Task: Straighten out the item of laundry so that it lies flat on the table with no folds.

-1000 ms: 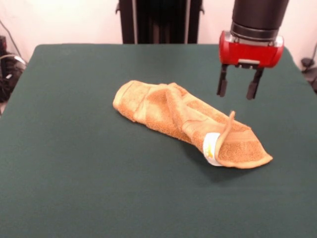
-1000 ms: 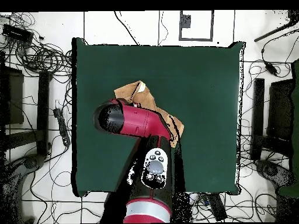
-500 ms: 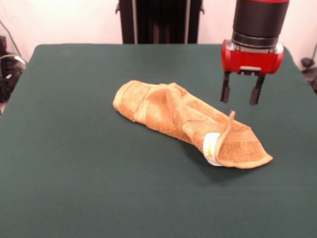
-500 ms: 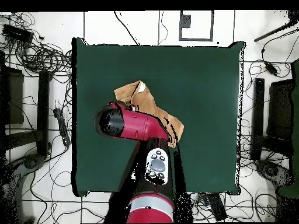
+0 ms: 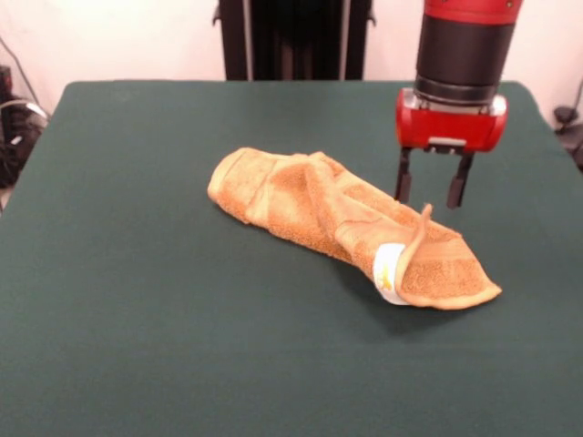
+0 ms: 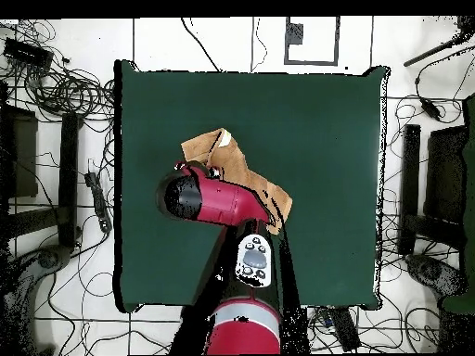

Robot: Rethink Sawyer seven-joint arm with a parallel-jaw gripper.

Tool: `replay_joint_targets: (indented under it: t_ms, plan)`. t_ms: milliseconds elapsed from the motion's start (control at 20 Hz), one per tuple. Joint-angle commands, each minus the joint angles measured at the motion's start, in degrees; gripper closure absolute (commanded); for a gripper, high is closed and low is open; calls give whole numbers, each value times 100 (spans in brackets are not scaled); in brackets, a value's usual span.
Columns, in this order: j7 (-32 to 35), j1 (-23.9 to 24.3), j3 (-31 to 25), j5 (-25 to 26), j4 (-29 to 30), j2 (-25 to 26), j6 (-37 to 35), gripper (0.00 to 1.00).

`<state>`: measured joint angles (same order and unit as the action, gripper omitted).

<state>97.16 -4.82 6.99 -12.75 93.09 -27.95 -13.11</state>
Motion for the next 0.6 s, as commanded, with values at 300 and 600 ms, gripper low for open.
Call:
replay_joint_targets:
  t_ms: [300, 600]
  plan:
    - [945, -109, -366, 44, 63, 587, -9, 0]
    - [1015, -261, -219, -63, -216, 609, -190, 0]
